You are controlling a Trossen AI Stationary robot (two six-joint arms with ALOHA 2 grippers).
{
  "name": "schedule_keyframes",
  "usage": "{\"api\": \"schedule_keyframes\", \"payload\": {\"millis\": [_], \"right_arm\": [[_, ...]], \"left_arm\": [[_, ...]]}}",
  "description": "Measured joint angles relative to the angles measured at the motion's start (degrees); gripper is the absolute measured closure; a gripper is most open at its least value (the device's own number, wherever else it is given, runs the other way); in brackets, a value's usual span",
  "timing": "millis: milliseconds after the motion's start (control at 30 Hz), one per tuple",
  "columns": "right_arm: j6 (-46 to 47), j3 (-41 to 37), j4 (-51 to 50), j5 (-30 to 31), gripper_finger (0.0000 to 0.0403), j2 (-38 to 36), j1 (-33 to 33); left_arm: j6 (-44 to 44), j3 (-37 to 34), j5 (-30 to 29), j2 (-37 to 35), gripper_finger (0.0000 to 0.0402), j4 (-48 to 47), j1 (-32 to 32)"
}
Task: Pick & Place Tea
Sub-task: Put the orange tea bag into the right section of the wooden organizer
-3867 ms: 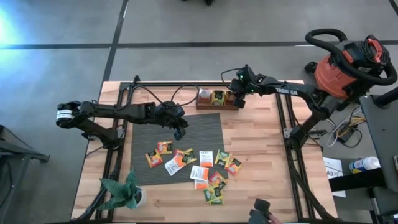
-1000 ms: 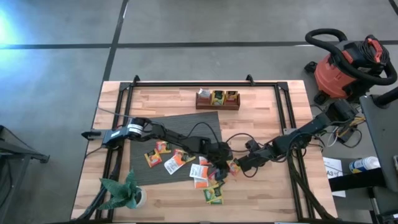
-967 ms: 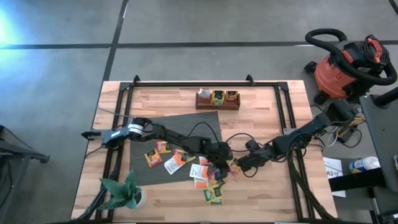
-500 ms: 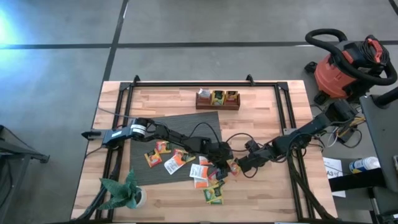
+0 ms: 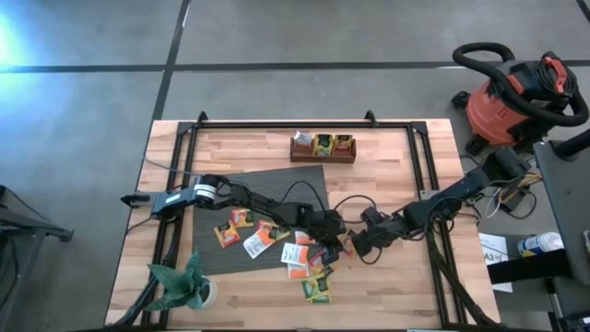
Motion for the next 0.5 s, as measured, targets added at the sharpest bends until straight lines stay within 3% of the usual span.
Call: {"api": "schedule_keyframes", "payload": {"millis": [100, 267, 500], "right_arm": [[-2.0, 1.1, -2.1, 2.5, 0.0392, -1.5, -0.1], [-9.5, 5.1, -14.1, 6.0, 0.0394, -5.7, -2.9], [-31.7, 11.5, -25.2, 6.9, 0.0394, -12.4, -15.1]], "left_arm": [[-0.2, -0.2, -0.4, -2.2, 0.0333, -2.4, 0.1], [0.0, -0.3, -1.5, -9.4, 0.0333, -8.2, 0.3], [0.2, -4.4, -13.9, -23.0, 0.0333, -14.7, 0.3]]}}
